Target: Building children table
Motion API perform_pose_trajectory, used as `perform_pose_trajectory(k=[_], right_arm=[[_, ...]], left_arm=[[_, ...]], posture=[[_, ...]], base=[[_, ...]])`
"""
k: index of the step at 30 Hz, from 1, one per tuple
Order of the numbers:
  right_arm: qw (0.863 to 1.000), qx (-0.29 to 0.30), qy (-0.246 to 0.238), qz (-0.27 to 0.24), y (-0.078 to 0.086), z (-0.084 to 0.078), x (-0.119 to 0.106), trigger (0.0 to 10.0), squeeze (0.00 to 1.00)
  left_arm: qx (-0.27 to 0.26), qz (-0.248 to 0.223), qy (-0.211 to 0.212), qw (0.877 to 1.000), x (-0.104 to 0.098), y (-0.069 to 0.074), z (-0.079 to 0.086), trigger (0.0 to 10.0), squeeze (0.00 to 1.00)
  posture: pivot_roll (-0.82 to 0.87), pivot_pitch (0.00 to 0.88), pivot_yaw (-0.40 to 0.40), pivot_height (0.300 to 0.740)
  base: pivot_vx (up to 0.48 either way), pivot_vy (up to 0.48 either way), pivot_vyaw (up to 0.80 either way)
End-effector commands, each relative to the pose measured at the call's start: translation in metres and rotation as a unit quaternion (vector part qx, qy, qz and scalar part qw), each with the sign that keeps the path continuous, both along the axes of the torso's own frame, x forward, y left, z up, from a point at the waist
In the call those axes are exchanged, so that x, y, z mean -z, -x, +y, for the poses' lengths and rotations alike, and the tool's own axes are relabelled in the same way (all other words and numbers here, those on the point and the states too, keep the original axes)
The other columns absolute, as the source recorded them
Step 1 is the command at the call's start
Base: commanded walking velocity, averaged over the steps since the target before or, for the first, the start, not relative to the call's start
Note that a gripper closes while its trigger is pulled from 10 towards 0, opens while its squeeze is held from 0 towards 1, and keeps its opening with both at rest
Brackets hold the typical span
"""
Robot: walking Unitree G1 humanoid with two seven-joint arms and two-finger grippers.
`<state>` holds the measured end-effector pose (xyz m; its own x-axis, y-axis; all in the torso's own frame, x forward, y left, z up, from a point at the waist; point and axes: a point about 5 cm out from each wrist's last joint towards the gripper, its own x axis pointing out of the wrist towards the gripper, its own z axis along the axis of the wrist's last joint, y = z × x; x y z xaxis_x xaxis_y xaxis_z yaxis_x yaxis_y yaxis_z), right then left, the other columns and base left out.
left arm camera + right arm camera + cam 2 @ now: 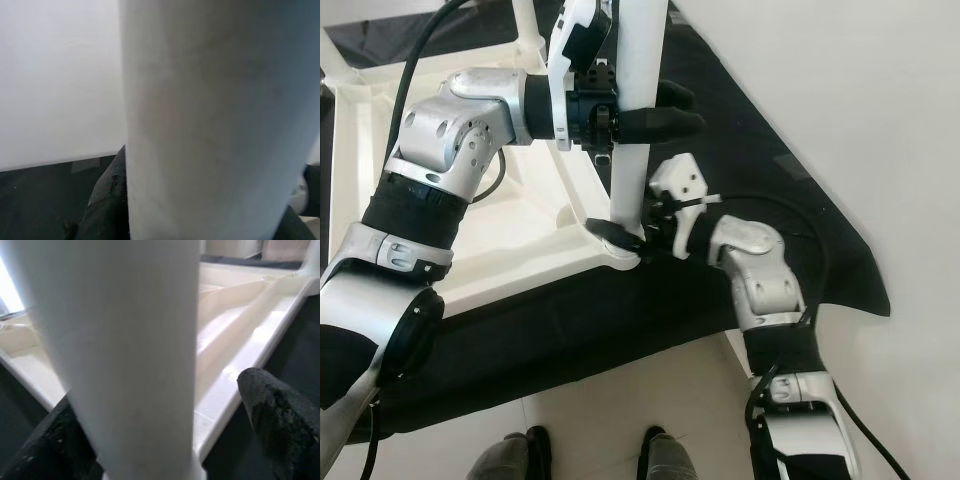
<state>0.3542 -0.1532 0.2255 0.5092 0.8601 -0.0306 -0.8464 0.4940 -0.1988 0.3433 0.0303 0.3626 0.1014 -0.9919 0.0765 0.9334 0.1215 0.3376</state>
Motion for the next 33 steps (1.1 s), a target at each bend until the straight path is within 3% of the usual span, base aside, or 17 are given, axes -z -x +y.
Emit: perform_pose_trajectory(k=[1, 3, 4, 5, 6, 14, 15, 16, 17, 19, 20, 23, 24, 25, 27, 30, 33], right_arm=[[1.0, -0.007, -0.007, 0.0, 0.0, -0.001, 0.002, 10.0, 0.0], [1.0, -0.008, -0.015, 0.004, -0.004, -0.002, -0.001, 10.0, 0.0], [1.0, -0.011, -0.025, 0.009, -0.009, -0.001, -0.003, 4.5, 0.0], [1.0, -0.011, -0.025, 0.009, -0.009, -0.001, -0.003, 4.5, 0.0], [0.998, -0.038, -0.034, 0.024, -0.013, 0.001, -0.003, 0.0, 0.0], [0.995, -0.077, -0.044, 0.039, -0.014, -0.003, 0.001, 0.0, 0.0], [0.995, -0.076, -0.046, 0.039, -0.014, -0.006, 0.002, 0.0, 0.0], [0.995, -0.076, -0.046, 0.039, -0.014, -0.006, 0.002, 0.0, 0.0], [0.996, -0.073, -0.046, 0.038, -0.013, -0.008, 0.003, 0.0, 0.0], [0.996, -0.071, -0.047, 0.037, -0.013, -0.009, 0.004, 0.0, 0.0], [0.997, -0.061, -0.038, 0.032, -0.011, -0.011, 0.007, 0.0, 0.0], [0.998, -0.02, -0.024, 0.055, 0.002, -0.006, 0.027, 0.0, 0.0], [0.995, 0.06, -0.014, 0.073, 0.01, 0.012, 0.048, 0.0, 0.0], [0.989, 0.123, -0.008, 0.08, 0.017, 0.023, 0.06, 0.0, 0.0], [0.927, 0.348, -0.013, 0.139, 0.067, 0.062, 0.09, 0.0, 0.0], [0.949, 0.293, -0.015, 0.114, 0.079, 0.085, 0.082, 0.0, 0.0], [0.956, 0.275, -0.015, 0.104, 0.081, 0.09, 0.08, 0.0, 0.0]], left_arm=[[0.0, 0.012, -0.011, 1.0, 0.004, -0.002, 0.001, 0.0, 0.0], [0.0, 0.011, -0.012, 1.0, 0.004, -0.001, 0.001, 0.0, 0.0], [0.0, 0.01, -0.012, 1.0, 0.004, -0.001, 0.001, 0.0, 0.0], [0.0, 0.01, -0.012, 1.0, 0.004, -0.001, 0.001, 0.0, 0.0], [0.0, 0.009, -0.014, 1.0, 0.003, -0.001, 0.002, 0.0, 0.0], [-0.002, 0.008, -0.011, 1.0, 0.002, -0.002, 0.001, 0.0, 0.0], [-0.01, 0.007, -0.004, 1.0, 0.002, -0.003, 0.001, 1.1, 0.0], [-0.01, 0.007, -0.004, 1.0, 0.002, -0.003, 0.001, 1.1, 0.0], [-0.017, 0.01, 0.004, 1.0, 0.001, -0.004, 0.001, 10.0, 0.79], [-0.022, 0.012, 0.009, 1.0, 0.001, -0.005, 0.001, 10.0, 0.79], [-0.014, 0.012, 0.008, 1.0, 0.001, -0.004, 0.001, 10.0, 1.0], [-0.029, 0.016, 0.017, 0.999, 0.0, -0.005, 0.0, 10.0, 1.0], [-0.03, 0.018, 0.014, 0.999, 0.001, -0.005, 0.001, 10.0, 0.0], [-0.028, 0.018, 0.011, 0.999, 0.002, -0.005, 0.002, 10.0, 0.0], [-0.038, 0.023, 0.007, 0.999, 0.003, -0.007, 0.005, 10.0, 0.0], [-0.041, 0.025, 0.004, 0.999, 0.004, -0.009, 0.005, 10.0, 0.0], [-0.041, 0.025, 0.003, 0.999, 0.004, -0.009, 0.006, 10.0, 0.0]], posture=[[0.02, 0.223, -0.011, 0.74], [0.03, 0.223, -0.009, 0.74], [0.03, 0.222, -0.007, 0.74], [0.03, 0.222, -0.007, 0.74], [0.03, 0.222, -0.006, 0.74], [0.02, 0.225, -0.009, 0.74], [0.01, 0.226, -0.011, 0.74], [0.01, 0.226, -0.011, 0.74], [0.01, 0.226, -0.011, 0.74], [0.01, 0.226, -0.011, 0.74], [0.0, 0.227, -0.023, 0.74], [-0.01, 0.224, -0.052, 0.74], [0.0, 0.224, -0.066, 0.74], [0.0, 0.224, -0.066, 0.74], [0.02, 0.244, -0.046, 0.74], [0.01, 0.244, -0.043, 0.74], [0.01, 0.244, -0.043, 0.74]], base=[[0.0, 0.0, 0.0], [0.0, 0.0, 0.0], [0.0, 0.0, 0.0], [0.0, 0.0, 0.0], [0.0, 0.0, 0.0], [0.0, 0.0, 0.0], [0.0, 0.0, 0.0], [0.0, 0.0, 0.0], [0.0, 0.0, 0.0], [0.0, 0.0, 0.0], [0.0, 0.0, 0.0], [0.0, 0.0, 0.0], [0.0, 0.0, 0.0], [0.0, 0.0, 0.0], [0.0, 0.0, 0.0], [0.0, 0.0, 0.0], [0.0, 0.0, 0.0]])
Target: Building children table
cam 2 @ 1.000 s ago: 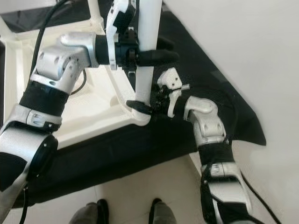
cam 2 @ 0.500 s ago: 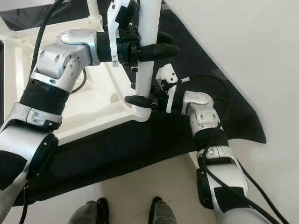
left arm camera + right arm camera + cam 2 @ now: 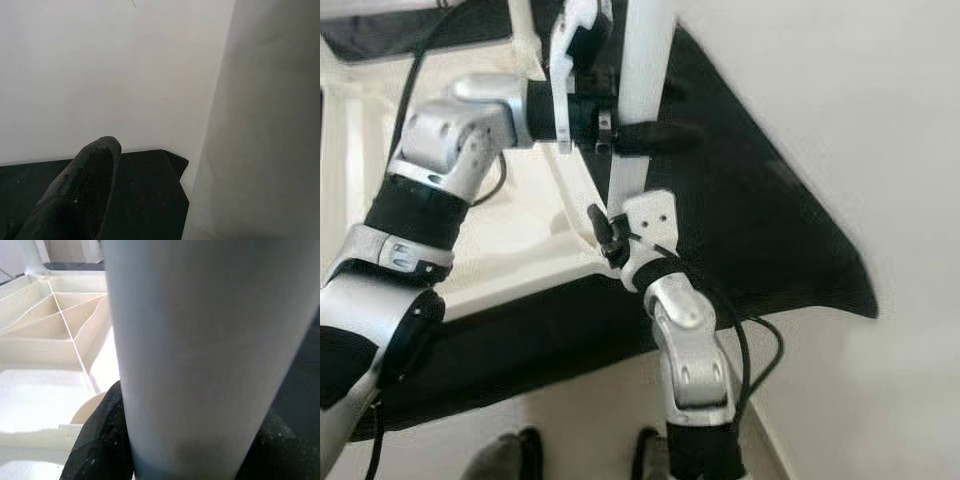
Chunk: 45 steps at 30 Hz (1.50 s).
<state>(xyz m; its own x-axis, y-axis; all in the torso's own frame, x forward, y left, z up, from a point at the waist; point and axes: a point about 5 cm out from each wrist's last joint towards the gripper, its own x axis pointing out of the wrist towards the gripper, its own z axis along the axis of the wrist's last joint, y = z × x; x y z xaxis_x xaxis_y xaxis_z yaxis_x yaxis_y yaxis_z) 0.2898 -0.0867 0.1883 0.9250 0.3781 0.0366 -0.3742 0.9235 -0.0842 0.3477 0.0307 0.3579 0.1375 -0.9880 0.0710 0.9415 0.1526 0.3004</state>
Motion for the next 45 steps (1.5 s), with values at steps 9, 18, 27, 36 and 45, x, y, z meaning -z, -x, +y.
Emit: perform_pose_trajectory(k=[9, 18, 27, 36, 45], right_arm=[[0.994, -0.036, 0.068, 0.083, -0.004, 0.005, 0.027, 10.0, 0.0], [0.961, -0.265, 0.074, 0.02, -0.04, -0.016, -0.011, 10.0, 1.0], [0.912, -0.401, 0.077, 0.029, -0.07, -0.033, -0.036, 10.0, 0.0], [0.88, -0.462, 0.076, 0.085, -0.074, -0.043, -0.016, 0.0, 0.0], [0.902, -0.421, 0.065, 0.075, -0.073, -0.067, -0.004, 0.0, 0.0]], left_arm=[[0.004, 0.001, 0.011, 1.0, -0.004, -0.001, 0.001, 0.0, 0.0], [0.01, 0.001, 0.008, 1.0, -0.002, 0.001, 0.001, 0.0, 0.0], [0.014, 0.002, 0.007, 1.0, -0.001, 0.003, 0.001, 0.0, 0.0], [0.014, 0.003, 0.003, 1.0, -0.001, 0.005, 0.0, 0.0, 0.0], [0.014, 0.004, 0.007, 1.0, 0.001, 0.005, -0.001, 0.0, 0.0]], posture=[[-0.02, 0.218, -0.018, 0.74], [-0.01, 0.203, -0.016, 0.74], [0.0, 0.197, -0.016, 0.74], [0.03, 0.2, -0.018, 0.74], [0.01, 0.218, -0.018, 0.74]], base=[[0.0, 0.0, 0.0], [0.0, 0.0, 0.0], [0.0, 0.0, 0.0], [0.0, 0.0, 0.0], [0.0, 0.0, 0.0]])
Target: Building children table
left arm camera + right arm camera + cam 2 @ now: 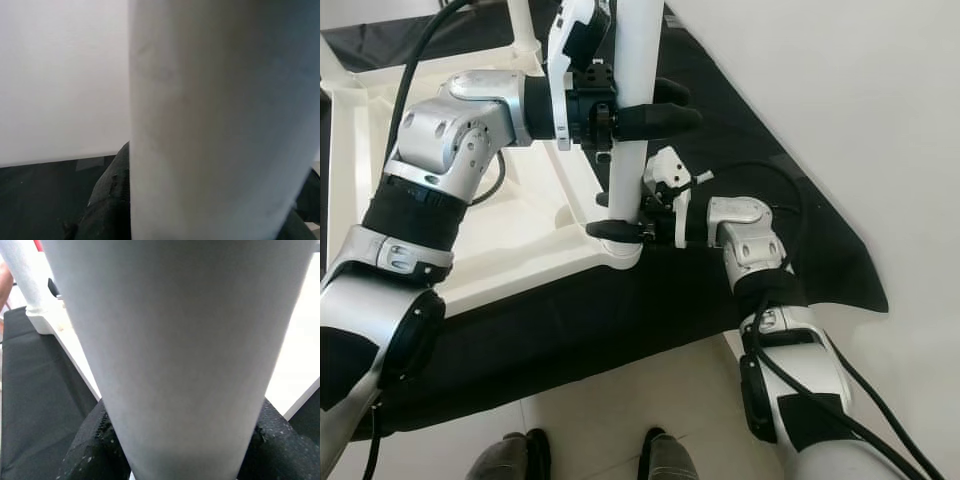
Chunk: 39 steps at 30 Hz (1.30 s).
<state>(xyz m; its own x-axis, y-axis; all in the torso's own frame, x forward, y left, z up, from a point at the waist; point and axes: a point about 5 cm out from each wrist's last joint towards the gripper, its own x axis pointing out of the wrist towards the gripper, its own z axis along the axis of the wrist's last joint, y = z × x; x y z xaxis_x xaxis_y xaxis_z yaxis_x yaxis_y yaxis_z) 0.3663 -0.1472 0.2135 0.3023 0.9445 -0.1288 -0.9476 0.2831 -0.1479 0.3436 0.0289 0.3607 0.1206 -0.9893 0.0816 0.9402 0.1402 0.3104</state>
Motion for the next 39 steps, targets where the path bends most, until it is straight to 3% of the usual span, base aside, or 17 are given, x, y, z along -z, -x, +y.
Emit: perform_pose_trajectory(k=[1, 2, 3, 8, 9, 10, 11, 15, 19, 20, 27, 29, 34, 35, 36, 37, 39], right_arm=[[0.999, 0.02, -0.001, 0.041, 0.009, -0.013, 0.026, 0.0, 0.0], [0.999, 0.03, -0.003, 0.037, 0.013, -0.017, 0.029, 0.0, 0.0], [0.998, 0.048, -0.001, 0.032, 0.019, -0.021, 0.034, 0.0, 0.0], [0.994, 0.105, -0.002, 0.03, 0.041, -0.014, 0.045, 0.0, 0.0], [0.981, 0.189, 0.018, 0.044, 0.049, 0.001, 0.057, 0.0, 0.0], [0.981, 0.189, 0.018, 0.044, 0.049, 0.001, 0.057, 0.0, 0.0], [0.931, 0.362, 0.017, 0.05, 0.055, 0.011, 0.066, 0.0, 0.0], [0.898, 0.436, 0.011, 0.051, 0.09, 0.056, 0.07, 0.0, 0.0], [0.904, 0.426, -0.007, 0.048, 0.092, 0.068, 0.068, 0.0, 0.0], [0.903, 0.428, -0.006, 0.043, 0.087, 0.064, 0.067, 0.0, 0.0], [0.894, 0.447, -0.004, 0.046, 0.083, 0.06, 0.061, 0.0, 0.0], [0.894, 0.446, -0.005, 0.041, 0.08, 0.06, 0.056, 0.0, 0.0], [0.899, 0.436, -0.008, 0.019, 0.068, 0.054, 0.042, 0.0, 0.0], [0.909, 0.417, -0.017, 0.009, 0.061, 0.051, 0.035, 8.6, 0.0], [0.909, 0.417, -0.017, 0.009, 0.061, 0.051, 0.035, 8.6, 0.0], [0.923, 0.384, -0.029, -0.007, 0.054, 0.047, 0.025, 10.0, 0.0], [0.938, 0.345, -0.044, -0.017, 0.046, 0.039, 0.016, 10.0, 0.0]], left_arm=[[0.005, 0.01, 0.0, 1.0, 0.005, 0.001, 0.0, 1.7, 0.0], [0.004, 0.01, -0.002, 1.0, 0.005, 0.001, 0.0, 1.7, 0.0], [-0.002, 0.012, 0.0, 1.0, 0.006, 0.0, 0.0, 10.0, 0.0], [-0.013, 0.016, 0.007, 1.0, 0.007, -0.003, 0.001, 10.0, 0.0], [-0.022, 0.022, 0.021, 0.999, 0.005, -0.005, 0.003, 10.0, 0.22], [-0.022, 0.022, 0.021, 0.999, 0.005, -0.005, 0.003, 10.0, 0.22], [-0.027, 0.025, 0.031, 0.999, 0.003, -0.006, 0.004, 10.0, 1.0], [-0.041, 0.026, 0.042, 0.998, -0.003, -0.009, 0.004, 10.0, 1.0], [-0.034, 0.024, 0.035, 0.999, -0.005, -0.008, 0.003, 10.0, 1.0], [-0.026, 0.023, 0.029, 0.999, -0.004, -0.006, 0.001, 10.0, 0.0], [-0.027, 0.013, 0.017, 0.999, -0.002, -0.006, 0.001, 10.0, 0.0], [-0.015, 0.014, 0.012, 1.0, 0.0, -0.004, 0.001, 0.0, 0.0], [-0.006, 0.011, 0.005, 1.0, 0.003, -0.002, 0.001, 0.0, 0.0], [-0.005, 0.01, 0.004, 1.0, 0.002, -0.002, 0.001, 0.0, 0.0], [-0.005, 0.01, 0.004, 1.0, 0.002, -0.002, 0.001, 0.0, 0.0], [-0.005, 0.009, 0.003, 1.0, 0.002, -0.001, 0.001, 0.0, 0.0], [-0.005, 0.008, 0.002, 1.0, 0.002, -0.001, 0.001, 0.0, 0.0]], posture=[[0.01, 0.223, -0.018, 0.74], [0.01, 0.223, -0.018, 0.74], [0.0, 0.229, -0.019, 0.74], [-0.01, 0.237, -0.021, 0.74], [0.0, 0.241, -0.027, 0.74], [0.0, 0.241, -0.027, 0.74], [-0.01, 0.242, -0.025, 0.74], [0.0, 0.251, -0.016, 0.74], [0.0, 0.245, -0.013, 0.74], [0.0, 0.239, -0.017, 0.74], [0.0, 0.238, -0.025, 0.74], [0.0, 0.236, -0.022, 0.74], [0.0, 0.234, -0.022, 0.74], [0.0, 0.232, -0.022, 0.74], [0.0, 0.232, -0.022, 0.74], [0.01, 0.232, -0.022, 0.74], [0.01, 0.231, -0.021, 0.74]], base=[[0.0, 0.0, 0.0], [0.0, 0.0, 0.0], [0.0, 0.0, 0.0], [0.0, 0.0, 0.0], [0.0, 0.0, 0.0], [0.0, 0.0, 0.0], [0.0, 0.0, 0.0], [0.0, 0.0, 0.0], [0.0, 0.0, 0.0], [0.0, 0.0, 0.0], [0.0, 0.0, 0.0], [0.0, 0.0, 0.0], [0.0, 0.0, 0.0], [0.0, 0.0, 0.0], [0.0, 0.0, 0.0], [0.0, 0.0, 0.0], [0.0, 0.0, 0.0]])
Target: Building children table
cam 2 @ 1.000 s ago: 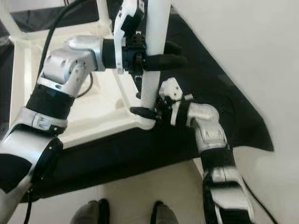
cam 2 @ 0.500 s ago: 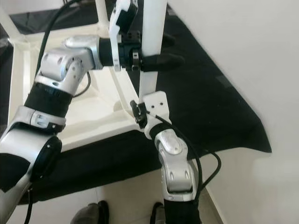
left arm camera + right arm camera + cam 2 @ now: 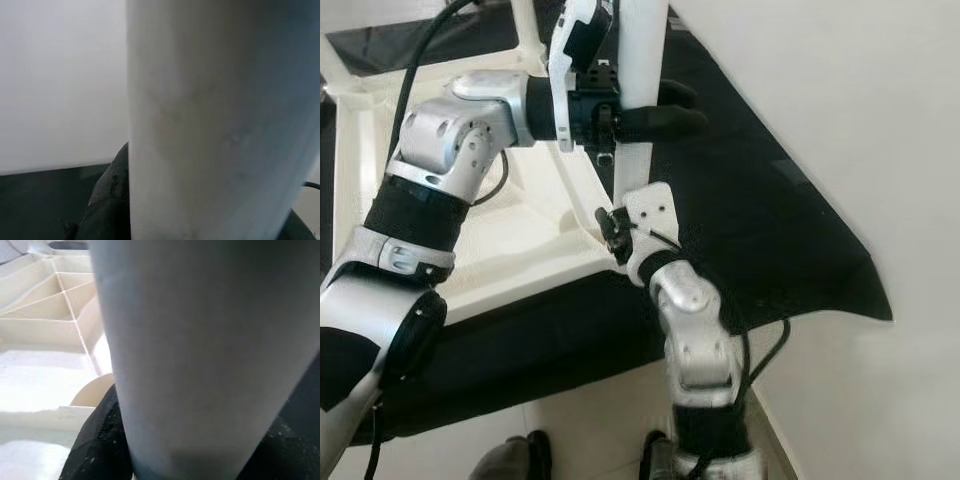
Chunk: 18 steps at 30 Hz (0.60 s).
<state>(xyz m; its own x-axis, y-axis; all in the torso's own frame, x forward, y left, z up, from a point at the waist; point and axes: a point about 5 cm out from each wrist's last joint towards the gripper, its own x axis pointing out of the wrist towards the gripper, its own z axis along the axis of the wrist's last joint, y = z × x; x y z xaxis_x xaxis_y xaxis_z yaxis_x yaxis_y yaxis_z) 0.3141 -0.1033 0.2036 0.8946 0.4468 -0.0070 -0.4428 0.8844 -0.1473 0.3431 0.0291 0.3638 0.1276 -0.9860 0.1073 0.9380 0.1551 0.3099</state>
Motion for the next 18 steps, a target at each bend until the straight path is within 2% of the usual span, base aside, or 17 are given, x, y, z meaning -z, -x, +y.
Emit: perform_pose_trajectory(k=[1, 2, 3, 4, 5, 8, 9, 10, 11, 12, 15, 16, 18], right_arm=[[0.999, -0.048, -0.004, 0.02, -0.006, -0.005, 0.006, 10.0, 0.0], [0.994, -0.107, -0.025, 0.013, -0.013, -0.013, -0.005, 10.0, 0.95], [0.994, -0.107, -0.025, 0.013, -0.013, -0.013, -0.005, 10.0, 0.95], [0.985, -0.166, -0.037, 0.01, -0.017, -0.023, -0.013, 10.0, 1.0], [0.972, -0.231, -0.031, 0.001, -0.017, -0.03, -0.02, 10.0, 1.0], [0.972, -0.231, -0.031, 0.001, -0.017, -0.03, -0.02, 10.0, 1.0], [0.96, -0.279, -0.019, -0.006, -0.017, -0.035, -0.025, 10.0, 1.0], [0.952, -0.306, -0.009, -0.007, -0.023, -0.04, -0.029, 10.0, 0.95], [0.952, -0.306, -0.009, -0.007, -0.023, -0.04, -0.029, 10.0, 0.95], [0.948, -0.319, -0.005, -0.005, -0.029, -0.042, -0.032, 10.0, 0.0], [0.945, -0.326, -0.009, -0.003, -0.034, -0.043, -0.036, 10.0, 0.0], [0.943, -0.333, -0.024, 0.003, -0.039, -0.042, -0.038, 10.0, 0.0], [0.943, -0.333, -0.024, 0.003, -0.039, -0.042, -0.038, 10.0, 0.0]], left_arm=[[-0.001, 0.01, -0.01, 1.0, 0.005, -0.002, 0.001, 0.0, 0.0], [-0.001, 0.009, -0.012, 1.0, 0.005, -0.001, 0.001, 0.0, 0.0], [-0.001, 0.009, -0.012, 1.0, 0.005, -0.001, 0.001, 0.0, 0.0], [-0.001, 0.009, -0.013, 1.0, 0.005, -0.001, 0.0, 0.0, 0.0], [0.0, 0.008, -0.014, 1.0, 0.005, -0.001, 0.0, 0.0, 0.0], [0.0, 0.008, -0.014, 1.0, 0.005, -0.001, 0.0, 0.0, 0.0], [0.001, 0.009, -0.014, 1.0, 0.005, -0.001, 0.0, 0.0, 0.0], [0.003, 0.009, -0.015, 1.0, 0.005, 0.0, -0.001, 0.0, 0.0], [0.003, 0.009, -0.015, 1.0, 0.005, 0.0, -0.001, 0.0, 0.0], [0.006, 0.009, -0.015, 1.0, 0.005, 0.001, -0.002, 0.0, 0.0], [0.008, 0.009, -0.016, 1.0, 0.005, 0.001, -0.002, 0.0, 0.0], [0.01, 0.009, -0.016, 1.0, 0.005, 0.002, -0.003, 0.0, 0.0], [0.01, 0.009, -0.016, 1.0, 0.005, 0.002, -0.003, 0.0, 0.0]], posture=[[0.01, 0.231, -0.021, 0.74], [0.01, 0.229, -0.02, 0.74], [0.01, 0.229, -0.02, 0.74], [0.01, 0.23, -0.02, 0.74], [0.01, 0.229, -0.016, 0.74], [0.01, 0.229, -0.016, 0.74], [0.01, 0.229, -0.015, 0.74], [0.01, 0.226, -0.015, 0.74], [0.01, 0.226, -0.015, 0.74], [0.02, 0.224, -0.016, 0.74], [0.02, 0.222, -0.017, 0.74], [0.03, 0.22, -0.019, 0.74], [0.03, 0.22, -0.019, 0.74]], base=[[0.0, 0.0, 0.0], [0.0, 0.0, 0.0], [0.0, 0.0, 0.0], [0.0, 0.0, 0.0], [0.0, 0.0, 0.0], [0.0, 0.0, 0.0], [0.0, 0.0, 0.0], [0.0, 0.0, 0.0], [0.0, 0.0, 0.0], [0.0, 0.0, 0.0], [0.0, 0.0, 0.0], [0.0, 0.0, 0.0], [0.0, 0.0, 0.0]])
